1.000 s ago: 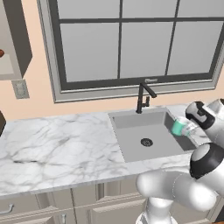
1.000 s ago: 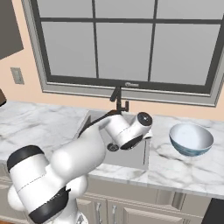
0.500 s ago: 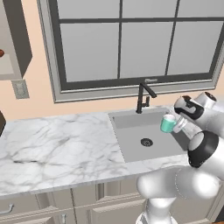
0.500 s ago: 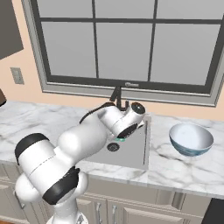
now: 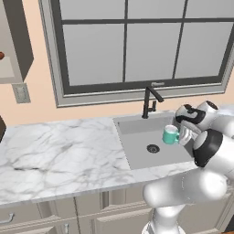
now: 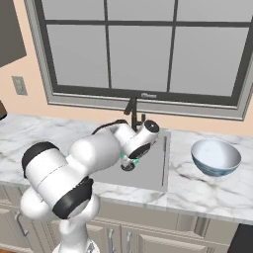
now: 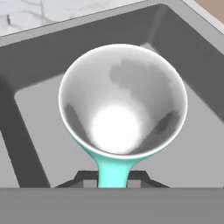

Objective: Pick the mug and place it in the sink. Pick the bowl and place it in the open cabinet and then close the cabinet.

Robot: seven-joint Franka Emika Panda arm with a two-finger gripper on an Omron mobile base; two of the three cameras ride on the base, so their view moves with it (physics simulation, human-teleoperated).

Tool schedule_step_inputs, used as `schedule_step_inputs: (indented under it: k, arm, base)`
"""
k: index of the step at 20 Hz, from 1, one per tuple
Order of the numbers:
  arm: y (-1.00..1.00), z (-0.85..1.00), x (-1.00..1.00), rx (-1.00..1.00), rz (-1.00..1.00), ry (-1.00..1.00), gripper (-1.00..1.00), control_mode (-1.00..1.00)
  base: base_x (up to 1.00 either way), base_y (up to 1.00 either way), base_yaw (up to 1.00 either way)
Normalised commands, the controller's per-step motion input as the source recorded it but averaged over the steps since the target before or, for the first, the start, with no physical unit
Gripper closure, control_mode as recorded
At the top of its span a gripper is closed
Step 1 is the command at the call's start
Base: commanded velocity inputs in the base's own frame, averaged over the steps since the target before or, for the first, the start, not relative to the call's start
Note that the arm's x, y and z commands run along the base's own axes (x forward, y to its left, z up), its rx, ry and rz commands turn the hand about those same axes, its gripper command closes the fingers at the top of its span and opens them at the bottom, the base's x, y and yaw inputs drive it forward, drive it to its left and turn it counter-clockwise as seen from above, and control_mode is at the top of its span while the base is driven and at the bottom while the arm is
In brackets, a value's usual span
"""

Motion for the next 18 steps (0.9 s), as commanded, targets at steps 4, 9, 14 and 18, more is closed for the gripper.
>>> schedule_step_inputs:
  k: [4, 9, 14, 18]
  arm:
    - [0.07, -0.34, 0.24, 0.00, 0.20, -0.01, 1.00, -1.00]
    - [0.06, -0.31, 0.37, 0.00, 0.14, 0.01, 1.00, -1.00]
    - [0.01, -0.34, 0.35, 0.00, 0.11, 0.03, 1.00, -1.00]
    - [0.00, -0.32, 0.31, 0.00, 0.10, 0.00, 1.00, -1.00]
  base:
    - [0.00, 0.00, 0.00]
    - [0.00, 0.00, 0.00]
    - [0.00, 0.00, 0.00]
    - [0.00, 0.00, 0.00]
